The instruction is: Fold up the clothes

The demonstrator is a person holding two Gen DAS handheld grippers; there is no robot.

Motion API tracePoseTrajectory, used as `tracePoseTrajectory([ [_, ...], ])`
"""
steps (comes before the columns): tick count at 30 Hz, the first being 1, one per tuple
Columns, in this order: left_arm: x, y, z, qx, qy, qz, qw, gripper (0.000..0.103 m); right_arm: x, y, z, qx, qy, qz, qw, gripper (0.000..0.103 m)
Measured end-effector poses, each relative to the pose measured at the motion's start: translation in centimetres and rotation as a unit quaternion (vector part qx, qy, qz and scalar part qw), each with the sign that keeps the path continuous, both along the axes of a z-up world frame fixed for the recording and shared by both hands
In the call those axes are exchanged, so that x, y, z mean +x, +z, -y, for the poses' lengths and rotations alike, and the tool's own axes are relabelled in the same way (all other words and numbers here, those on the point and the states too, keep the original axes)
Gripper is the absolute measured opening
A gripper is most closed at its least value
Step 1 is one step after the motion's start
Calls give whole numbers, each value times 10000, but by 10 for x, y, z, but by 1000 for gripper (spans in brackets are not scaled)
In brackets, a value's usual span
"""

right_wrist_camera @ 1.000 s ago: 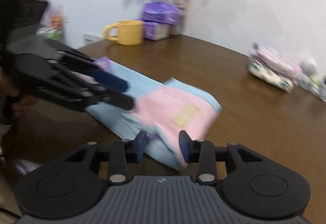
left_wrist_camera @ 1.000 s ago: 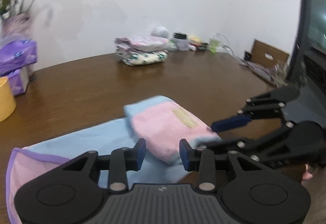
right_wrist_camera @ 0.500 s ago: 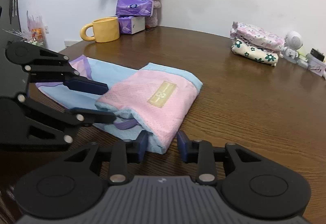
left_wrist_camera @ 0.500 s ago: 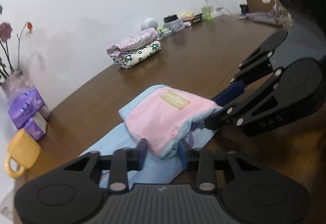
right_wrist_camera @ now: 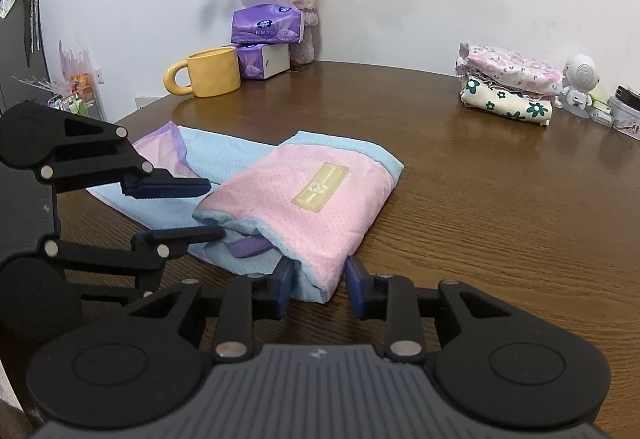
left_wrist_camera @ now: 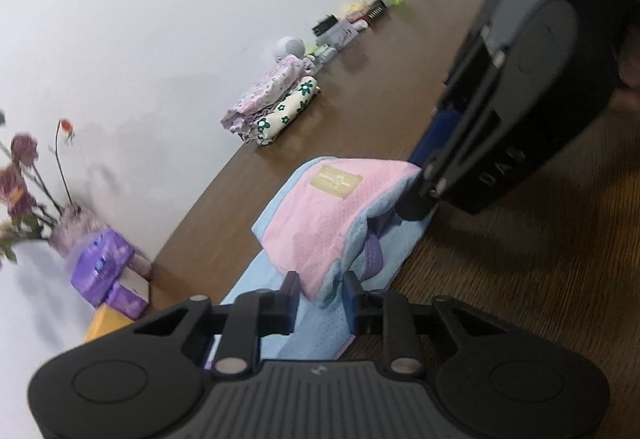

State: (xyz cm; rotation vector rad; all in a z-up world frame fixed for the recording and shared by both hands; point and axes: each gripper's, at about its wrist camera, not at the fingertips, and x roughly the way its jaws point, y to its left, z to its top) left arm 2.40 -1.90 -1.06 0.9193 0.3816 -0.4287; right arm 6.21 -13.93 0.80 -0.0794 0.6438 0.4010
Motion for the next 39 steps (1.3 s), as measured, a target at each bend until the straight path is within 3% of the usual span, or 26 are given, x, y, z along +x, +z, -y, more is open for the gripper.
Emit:
tracePoseTrajectory([
  [2, 0, -5, 3, 188, 11, 82, 9998, 4, 0, 0, 1, 29, 4, 3, 10000, 29],
  [4, 1, -6, 3, 128, 111, 125, 9998, 2, 0, -1, 2, 49, -7, 18, 10000, 29],
  [9, 1, 10, -9, -905, 616, -3, 9940, 2, -2, -1, 6, 104, -44, 53, 9999, 21],
  [12, 3, 20, -17, -1588, 909, -244, 9828, 2, -4, -1, 9, 132, -56, 81, 9999, 18],
  [18, 9, 27, -28, -2441, 1271, -817, 9579, 2, -10, -3, 9, -44, 46, 187, 9998, 14],
  [26, 13, 26, -42, -3056, 1575, -1219, 9311, 4, -15, 0, 10, -132, 113, 283, 9994, 12],
  [29, 12, 27, -45, -3245, 1637, -1251, 9232, 11, -17, 0, 8, -121, 92, 322, 9994, 12],
  [33, 9, 27, -48, -3467, 1663, -1281, 9142, 46, -18, 0, 9, 24, 39, 277, 9996, 14],
  [36, 8, 26, -50, -3591, 1732, -1342, 9072, 53, -18, 1, 11, 108, -34, 247, 9996, 18],
  [37, 8, 25, -51, -3626, 1783, -1359, 9046, 63, -19, 1, 11, 122, -83, 265, 9995, 22],
  [39, 7, 23, -53, -3738, 1841, -1386, 8984, 71, -21, 2, 12, 142, -154, 297, 9993, 31],
])
